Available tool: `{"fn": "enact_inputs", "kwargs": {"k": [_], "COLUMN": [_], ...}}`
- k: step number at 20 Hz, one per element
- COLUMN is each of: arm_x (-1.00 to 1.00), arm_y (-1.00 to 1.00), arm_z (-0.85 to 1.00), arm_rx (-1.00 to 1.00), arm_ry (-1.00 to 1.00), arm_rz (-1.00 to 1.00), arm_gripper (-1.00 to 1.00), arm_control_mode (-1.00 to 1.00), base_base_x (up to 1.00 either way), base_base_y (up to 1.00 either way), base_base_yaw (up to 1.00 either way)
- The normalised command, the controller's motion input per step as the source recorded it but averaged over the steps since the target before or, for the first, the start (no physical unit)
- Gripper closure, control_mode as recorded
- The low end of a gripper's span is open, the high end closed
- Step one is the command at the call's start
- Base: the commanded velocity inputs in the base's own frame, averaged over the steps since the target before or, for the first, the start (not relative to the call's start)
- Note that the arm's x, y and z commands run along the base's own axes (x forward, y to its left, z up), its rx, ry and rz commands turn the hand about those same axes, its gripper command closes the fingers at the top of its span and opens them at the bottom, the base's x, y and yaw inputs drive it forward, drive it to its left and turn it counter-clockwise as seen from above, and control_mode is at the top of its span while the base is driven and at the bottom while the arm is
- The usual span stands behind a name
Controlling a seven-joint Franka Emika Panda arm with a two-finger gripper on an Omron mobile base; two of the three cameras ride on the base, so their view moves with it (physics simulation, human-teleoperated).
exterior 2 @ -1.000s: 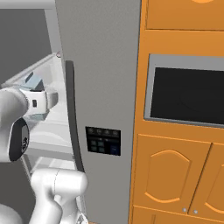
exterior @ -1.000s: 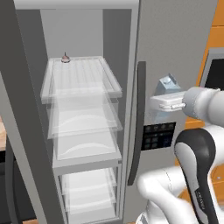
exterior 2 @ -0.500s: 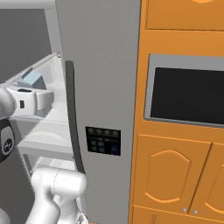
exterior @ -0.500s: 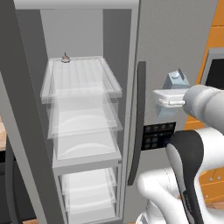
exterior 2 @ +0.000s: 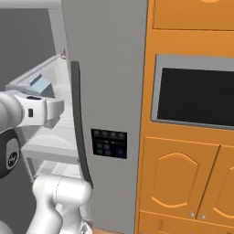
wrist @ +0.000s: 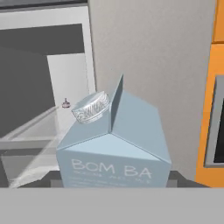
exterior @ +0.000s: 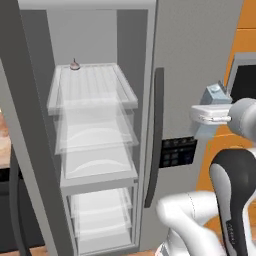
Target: Take out the milk from the fridge and place it on the tray on the counter. Then take the sugar cube near the tray and place it in the tray.
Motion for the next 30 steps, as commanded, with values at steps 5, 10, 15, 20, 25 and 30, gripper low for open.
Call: {"fn": "enact_inputs", "kwargs": {"k": [5, 10, 15, 20, 25, 30], "arm_x": [0.0, 0.0, 0.0, 0.0, 0.0, 0.0], "arm_y": [0.0, 0.0, 0.0, 0.0, 0.0, 0.0], "arm_z": [0.0, 0.0, 0.0, 0.0, 0.0, 0.0], "arm_rx": [0.0, 0.0, 0.0, 0.0, 0.0, 0.0], "arm_ry": [0.0, 0.0, 0.0, 0.0, 0.0, 0.0], "arm_rz": [0.0, 0.0, 0.0, 0.0, 0.0, 0.0], "arm_gripper": [1.0, 1.0, 1.0, 1.0, 1.0, 1.0], "arm_control_mode": [1.0, 1.0, 1.0, 1.0, 1.0, 1.0], "base_base_x": [-1.0, -1.0, -1.0, -0.71, -0.18, 0.0], "base_base_y": [-0.31, -0.54, -0.17, 0.86, 1.0, 0.87], "base_base_yaw": [-0.08, -0.16, -0.09, 0.19, 0.39, 0.77]}}
